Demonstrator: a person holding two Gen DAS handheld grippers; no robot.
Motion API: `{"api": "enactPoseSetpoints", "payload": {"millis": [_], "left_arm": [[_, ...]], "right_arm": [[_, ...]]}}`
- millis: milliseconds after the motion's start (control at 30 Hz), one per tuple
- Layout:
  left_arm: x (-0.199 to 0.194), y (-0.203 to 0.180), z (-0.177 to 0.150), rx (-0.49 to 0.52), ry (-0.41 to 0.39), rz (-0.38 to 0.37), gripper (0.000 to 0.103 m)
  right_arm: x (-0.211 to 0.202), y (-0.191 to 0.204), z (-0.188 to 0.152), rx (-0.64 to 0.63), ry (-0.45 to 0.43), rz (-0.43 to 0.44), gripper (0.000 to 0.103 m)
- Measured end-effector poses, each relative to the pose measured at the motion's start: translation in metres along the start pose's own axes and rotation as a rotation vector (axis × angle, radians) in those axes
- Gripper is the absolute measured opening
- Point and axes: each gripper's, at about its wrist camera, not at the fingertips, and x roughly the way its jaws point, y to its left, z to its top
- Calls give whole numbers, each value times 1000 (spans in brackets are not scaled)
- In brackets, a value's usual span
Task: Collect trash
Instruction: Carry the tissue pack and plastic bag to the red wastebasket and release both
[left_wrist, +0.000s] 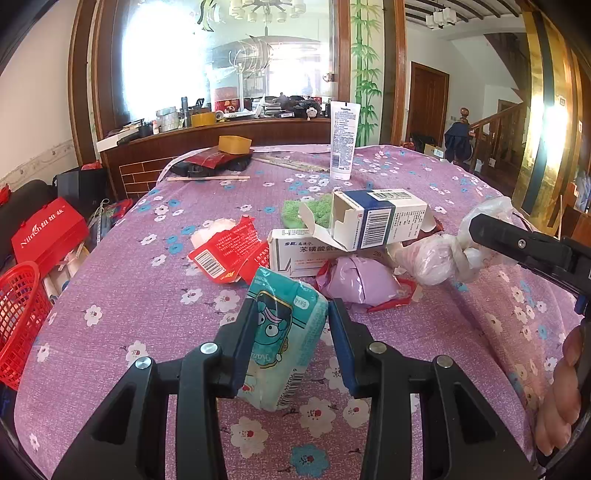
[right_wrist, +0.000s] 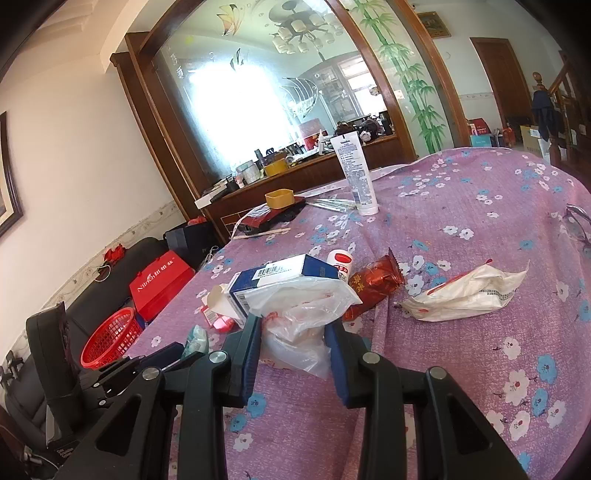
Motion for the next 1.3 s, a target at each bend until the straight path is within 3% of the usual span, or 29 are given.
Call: {"api": "enactPoseSetpoints", "payload": {"millis": [333, 433, 567, 733, 900, 1167, 1233, 1300], "left_arm": [[0, 1, 0, -9, 6, -5, 38], [-1, 7, 2, -39, 8, -37, 38], [-4, 22, 5, -97, 43, -88, 38], [-33, 51, 13, -125, -3, -50, 38], [-61, 111, 21, -210, -27, 26, 38], [-94, 230, 10, -379, -45, 173, 38], [-96, 251, 6, -409, -25, 173, 38], [-94, 261, 4, -410, 2, 98, 40]], "right_arm": [[-4, 19, -3, -84, -1, -112, 36], [-10, 31, -3, -123, -4, -127, 36], [-17, 48, 6, -161, -12, -119, 36], [-11, 71, 15, -193, 8, -77, 36], [15, 101, 26, -186, 59, 2, 36], [73, 185, 36, -243, 161, 168, 37], [82, 201, 42, -247, 158, 181, 37], [82, 208, 48, -228, 150, 208, 37]]}}
